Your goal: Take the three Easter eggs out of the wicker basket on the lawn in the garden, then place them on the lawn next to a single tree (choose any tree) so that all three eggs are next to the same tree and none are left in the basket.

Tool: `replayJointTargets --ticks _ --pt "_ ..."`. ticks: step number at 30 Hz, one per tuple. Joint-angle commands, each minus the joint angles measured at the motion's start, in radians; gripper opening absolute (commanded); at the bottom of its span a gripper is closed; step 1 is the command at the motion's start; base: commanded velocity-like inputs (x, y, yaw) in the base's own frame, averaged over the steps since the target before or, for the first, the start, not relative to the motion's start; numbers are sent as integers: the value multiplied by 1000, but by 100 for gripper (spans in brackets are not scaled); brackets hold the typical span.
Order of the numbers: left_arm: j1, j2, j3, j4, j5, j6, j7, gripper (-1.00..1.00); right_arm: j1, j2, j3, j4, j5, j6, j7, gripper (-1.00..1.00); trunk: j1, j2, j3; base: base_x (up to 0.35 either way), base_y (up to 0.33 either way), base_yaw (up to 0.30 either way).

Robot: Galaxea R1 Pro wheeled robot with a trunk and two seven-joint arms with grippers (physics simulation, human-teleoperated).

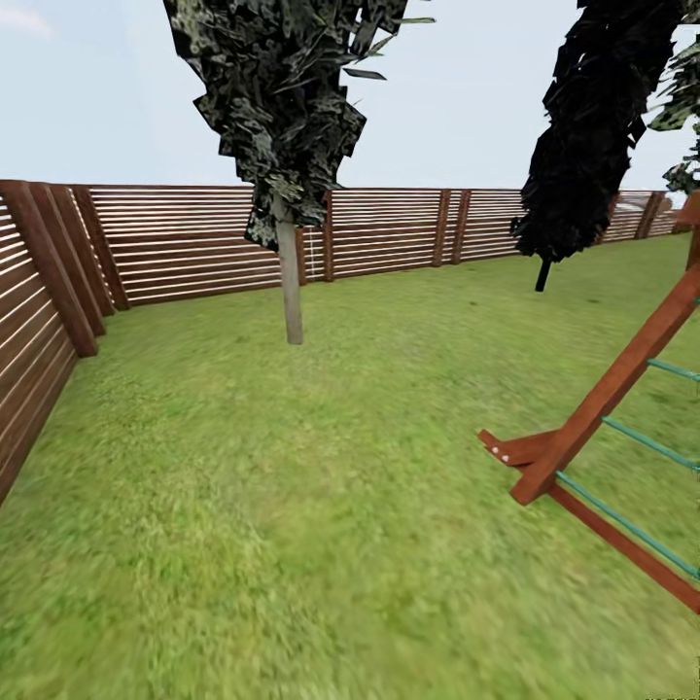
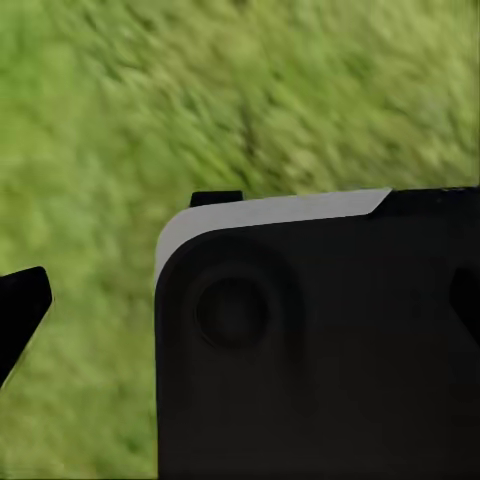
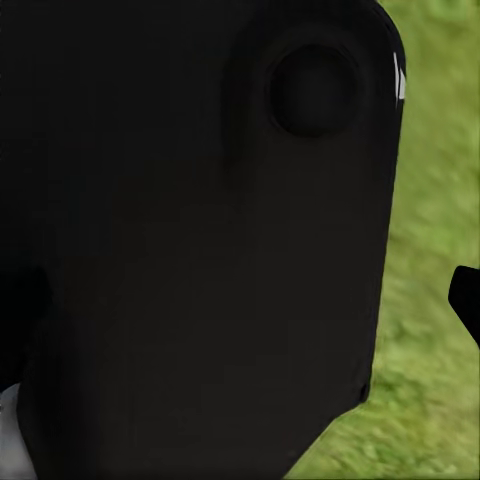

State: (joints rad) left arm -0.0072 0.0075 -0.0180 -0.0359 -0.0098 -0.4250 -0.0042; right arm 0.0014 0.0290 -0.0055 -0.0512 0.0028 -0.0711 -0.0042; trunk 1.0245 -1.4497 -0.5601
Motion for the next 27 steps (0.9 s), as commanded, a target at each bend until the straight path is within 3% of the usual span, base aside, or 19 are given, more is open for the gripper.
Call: replayJointTargets --ticks 1,17,27 --pt "0 0 -1 1 -1 -3 0 100 0 0 -1 -1 0 -2 0 100 1 0 -1 286 193 -220" --pt "0 0 -1 1 0 -3 0 100 0 8 -1 1 0 -3 0 100 1 0 -1 286 193 -46" --pt "0 0 0 1 0 -3 0 100 0 8 -1 1 1 -2 0 100 1 0 -1 286 193 -216"
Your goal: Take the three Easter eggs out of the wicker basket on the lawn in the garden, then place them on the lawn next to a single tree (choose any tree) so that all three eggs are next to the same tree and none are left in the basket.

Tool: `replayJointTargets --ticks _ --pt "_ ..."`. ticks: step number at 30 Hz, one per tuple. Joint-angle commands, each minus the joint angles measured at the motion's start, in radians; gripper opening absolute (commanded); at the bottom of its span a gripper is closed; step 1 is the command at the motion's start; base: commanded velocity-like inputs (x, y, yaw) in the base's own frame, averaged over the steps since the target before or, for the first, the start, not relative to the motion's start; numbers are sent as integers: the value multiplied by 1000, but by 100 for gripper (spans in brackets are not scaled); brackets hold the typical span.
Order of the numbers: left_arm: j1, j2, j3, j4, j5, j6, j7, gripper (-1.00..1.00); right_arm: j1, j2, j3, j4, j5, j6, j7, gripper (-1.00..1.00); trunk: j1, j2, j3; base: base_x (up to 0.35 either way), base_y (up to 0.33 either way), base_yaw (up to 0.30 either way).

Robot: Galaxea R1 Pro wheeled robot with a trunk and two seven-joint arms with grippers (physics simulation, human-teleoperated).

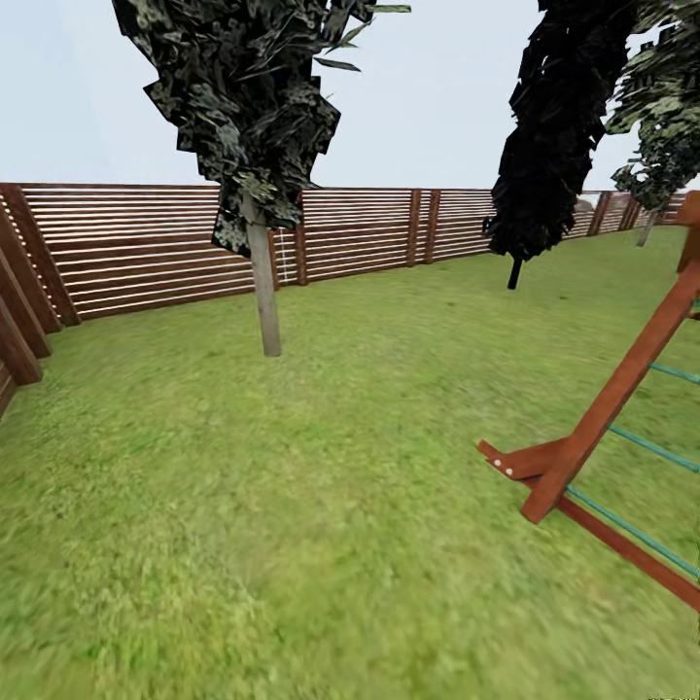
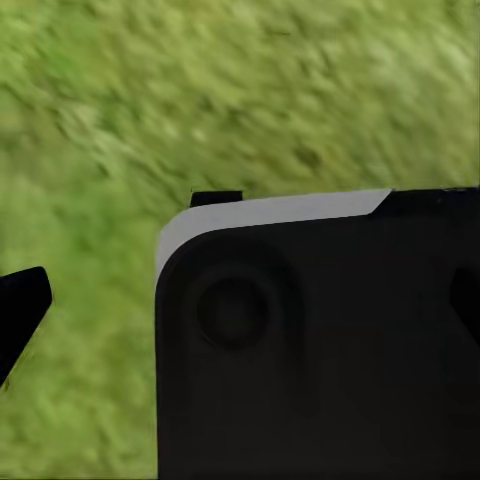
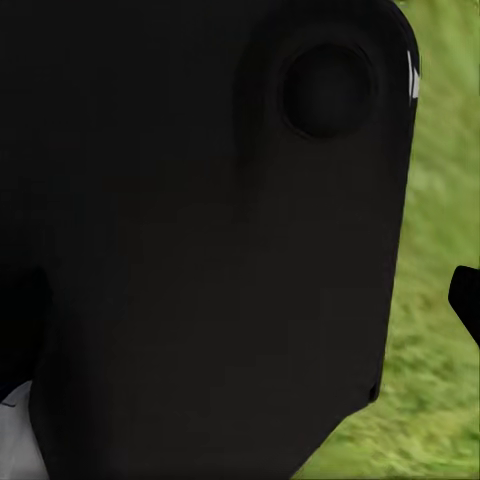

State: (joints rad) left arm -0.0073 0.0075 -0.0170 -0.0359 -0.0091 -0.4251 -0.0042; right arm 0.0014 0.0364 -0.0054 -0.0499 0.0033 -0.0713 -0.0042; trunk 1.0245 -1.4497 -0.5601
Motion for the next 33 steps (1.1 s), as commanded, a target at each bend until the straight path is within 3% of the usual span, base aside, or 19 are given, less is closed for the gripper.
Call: replayJointTargets --ticks 1,8,33 --pt "0 0 -1 1 -1 -3 0 100 0 0 -1 -1 0 -2 0 100 1 0 -1 286 193 -264" --pt "0 0 -1 1 0 -3 0 100 0 0 -1 -1 0 -2 0 100 1 0 -1 286 194 -135" --pt "0 0 -1 1 0 -3 0 100 0 0 -1 -1 0 -2 0 100 1 0 -1 286 196 -5"
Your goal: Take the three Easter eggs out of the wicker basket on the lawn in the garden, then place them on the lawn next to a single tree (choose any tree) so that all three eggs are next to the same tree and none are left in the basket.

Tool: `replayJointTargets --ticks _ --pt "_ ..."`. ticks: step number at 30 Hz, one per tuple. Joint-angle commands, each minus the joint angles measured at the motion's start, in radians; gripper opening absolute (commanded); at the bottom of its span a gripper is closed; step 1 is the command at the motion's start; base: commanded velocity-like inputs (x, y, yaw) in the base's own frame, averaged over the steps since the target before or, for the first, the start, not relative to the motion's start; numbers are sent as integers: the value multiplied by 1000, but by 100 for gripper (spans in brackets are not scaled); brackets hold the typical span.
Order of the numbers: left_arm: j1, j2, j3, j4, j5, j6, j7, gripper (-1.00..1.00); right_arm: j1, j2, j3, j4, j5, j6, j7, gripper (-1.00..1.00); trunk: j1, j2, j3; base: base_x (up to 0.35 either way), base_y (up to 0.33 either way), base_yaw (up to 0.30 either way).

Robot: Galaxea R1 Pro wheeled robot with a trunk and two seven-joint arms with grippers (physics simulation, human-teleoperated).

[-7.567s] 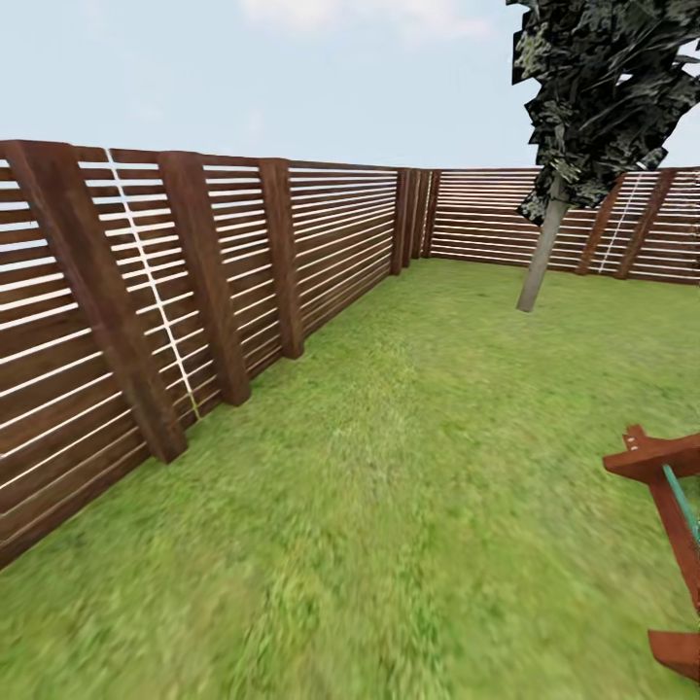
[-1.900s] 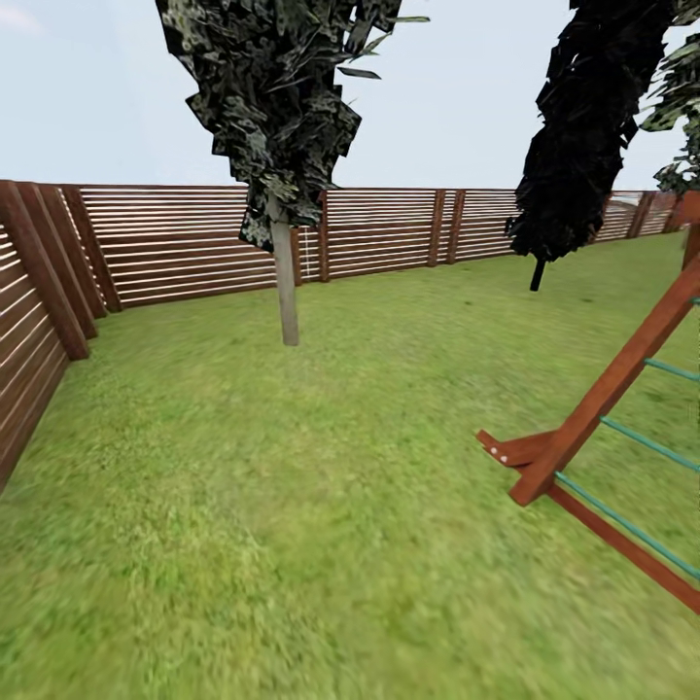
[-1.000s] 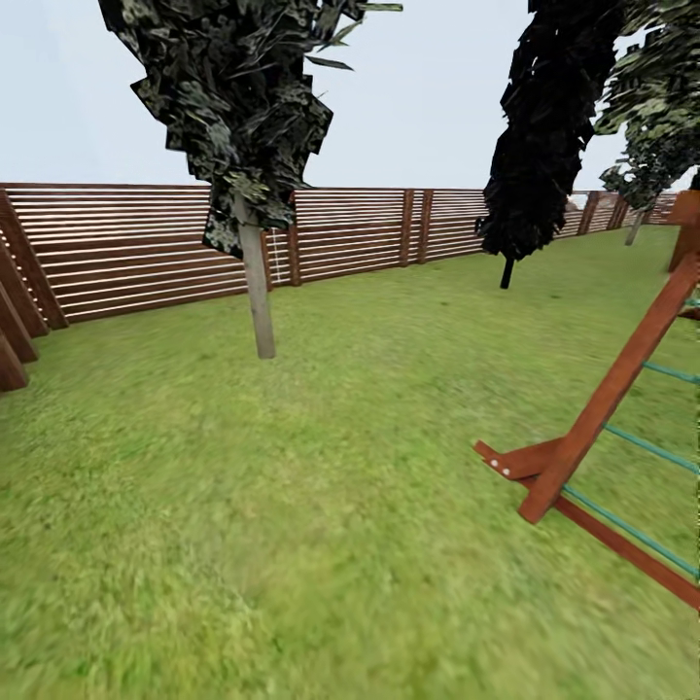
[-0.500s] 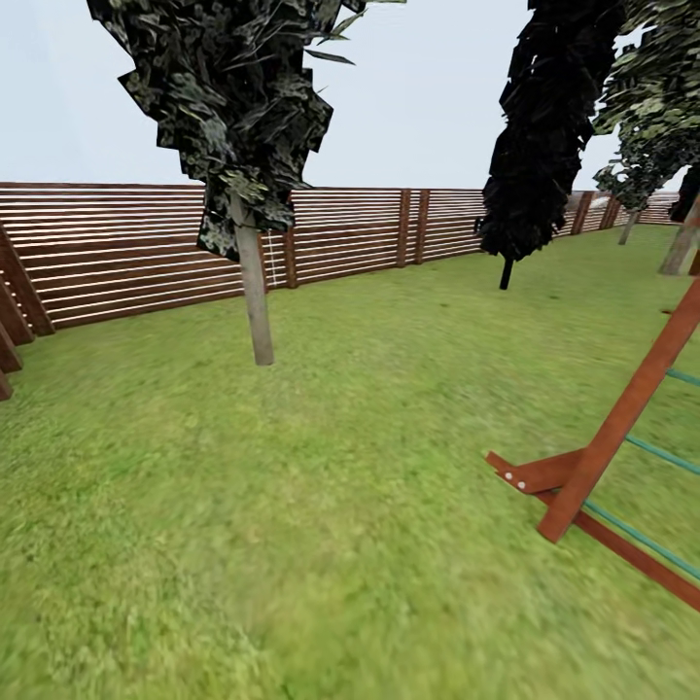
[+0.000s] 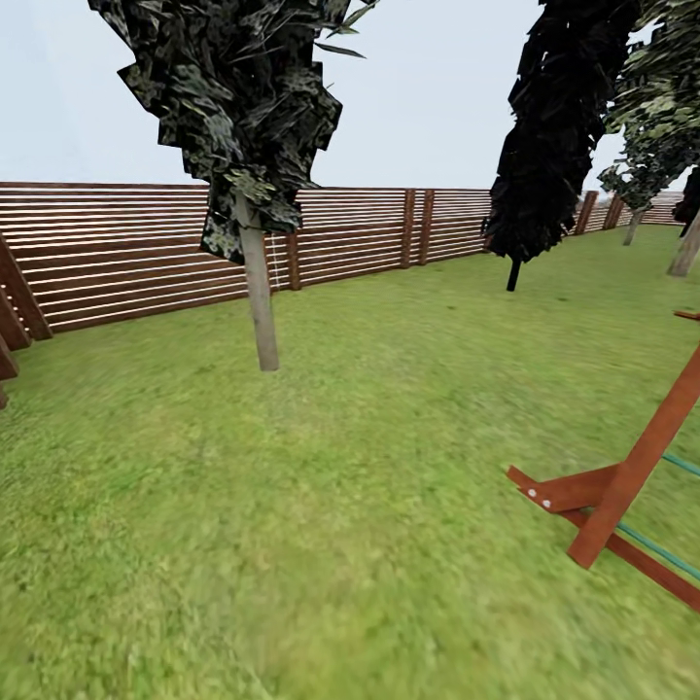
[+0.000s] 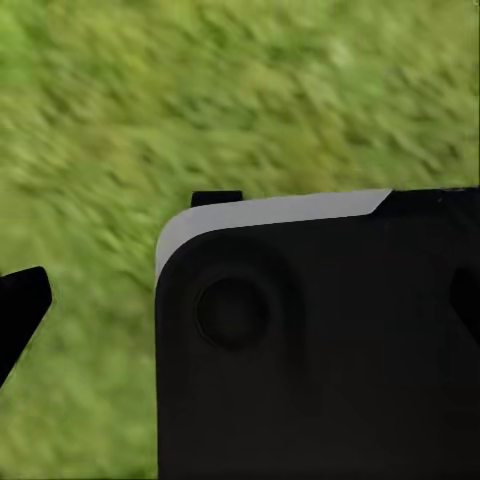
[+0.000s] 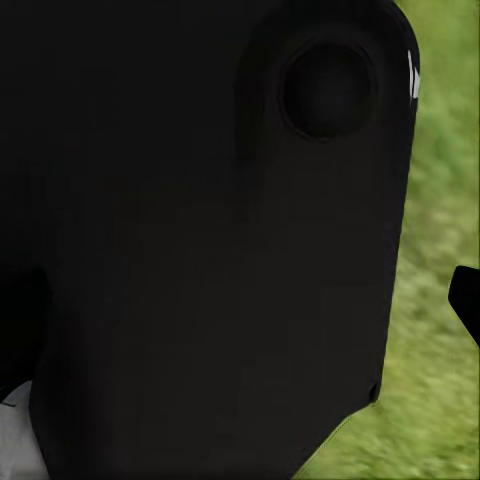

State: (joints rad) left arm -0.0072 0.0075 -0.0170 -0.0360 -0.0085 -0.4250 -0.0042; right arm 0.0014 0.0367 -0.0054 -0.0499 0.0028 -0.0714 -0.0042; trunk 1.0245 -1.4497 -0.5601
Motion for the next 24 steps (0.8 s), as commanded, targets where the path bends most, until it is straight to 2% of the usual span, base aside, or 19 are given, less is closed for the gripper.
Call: replayJointTargets --ticks 1,15,24 --pt "-1 0 -1 1 -1 -3 0 100 0 0 -1 -1 0 -2 0 100 1 0 -1 286 196 0" --pt "-1 0 -1 1 -1 -3 0 100 0 0 -1 -1 0 -2 0 100 1 0 -1 286 196 -7" --pt "-1 0 -1 1 -2 -3 0 100 0 0 -1 -1 2 -2 0 100 1 0 1 286 196 -198"
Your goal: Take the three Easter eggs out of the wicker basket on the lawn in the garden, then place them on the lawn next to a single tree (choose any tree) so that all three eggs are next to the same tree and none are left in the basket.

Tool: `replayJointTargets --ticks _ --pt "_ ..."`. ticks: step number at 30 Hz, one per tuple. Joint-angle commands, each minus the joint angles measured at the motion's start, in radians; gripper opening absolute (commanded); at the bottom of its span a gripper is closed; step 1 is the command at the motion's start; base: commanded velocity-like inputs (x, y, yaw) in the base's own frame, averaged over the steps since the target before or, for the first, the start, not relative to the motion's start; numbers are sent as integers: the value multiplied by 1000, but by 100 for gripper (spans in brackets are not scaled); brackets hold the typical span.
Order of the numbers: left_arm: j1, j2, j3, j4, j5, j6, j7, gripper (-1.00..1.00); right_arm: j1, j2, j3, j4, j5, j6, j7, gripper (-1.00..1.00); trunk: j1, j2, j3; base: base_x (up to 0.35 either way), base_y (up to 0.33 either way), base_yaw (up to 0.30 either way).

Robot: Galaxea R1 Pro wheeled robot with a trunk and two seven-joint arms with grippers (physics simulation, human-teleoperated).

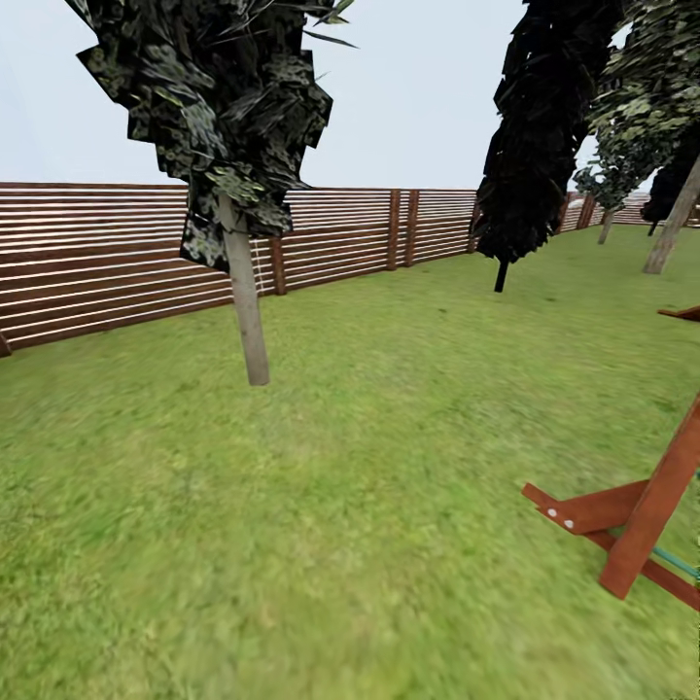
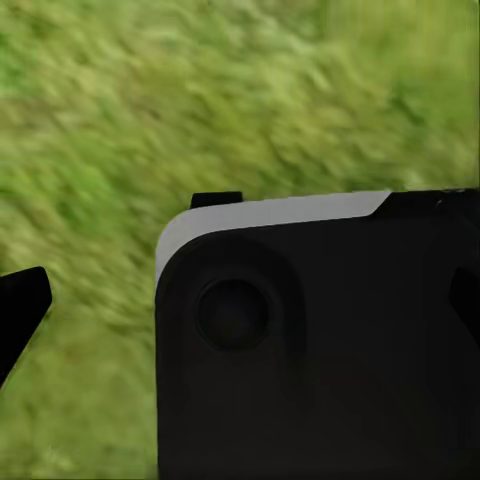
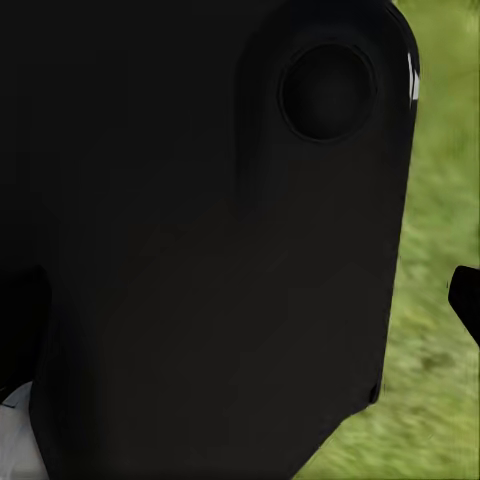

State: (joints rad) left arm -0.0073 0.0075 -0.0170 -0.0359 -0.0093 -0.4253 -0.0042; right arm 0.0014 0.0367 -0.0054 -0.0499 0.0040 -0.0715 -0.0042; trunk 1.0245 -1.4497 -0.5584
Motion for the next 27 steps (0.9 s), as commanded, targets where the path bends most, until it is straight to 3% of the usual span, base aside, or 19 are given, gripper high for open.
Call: replayJointTargets --ticks 1,10,27 --pt "0 0 -1 1 -1 -3 0 100 0 0 -1 -1 0 -2 0 100 1 0 0 286 196 -258" --pt "0 0 -1 1 -1 -3 0 100 0 0 -1 -1 0 -2 0 100 1 0 2 286 196 -227" --pt "0 0 -2 1 -1 -3 0 100 0 0 -1 -1 -1 -2 0 100 1 0 2 286 196 -39"
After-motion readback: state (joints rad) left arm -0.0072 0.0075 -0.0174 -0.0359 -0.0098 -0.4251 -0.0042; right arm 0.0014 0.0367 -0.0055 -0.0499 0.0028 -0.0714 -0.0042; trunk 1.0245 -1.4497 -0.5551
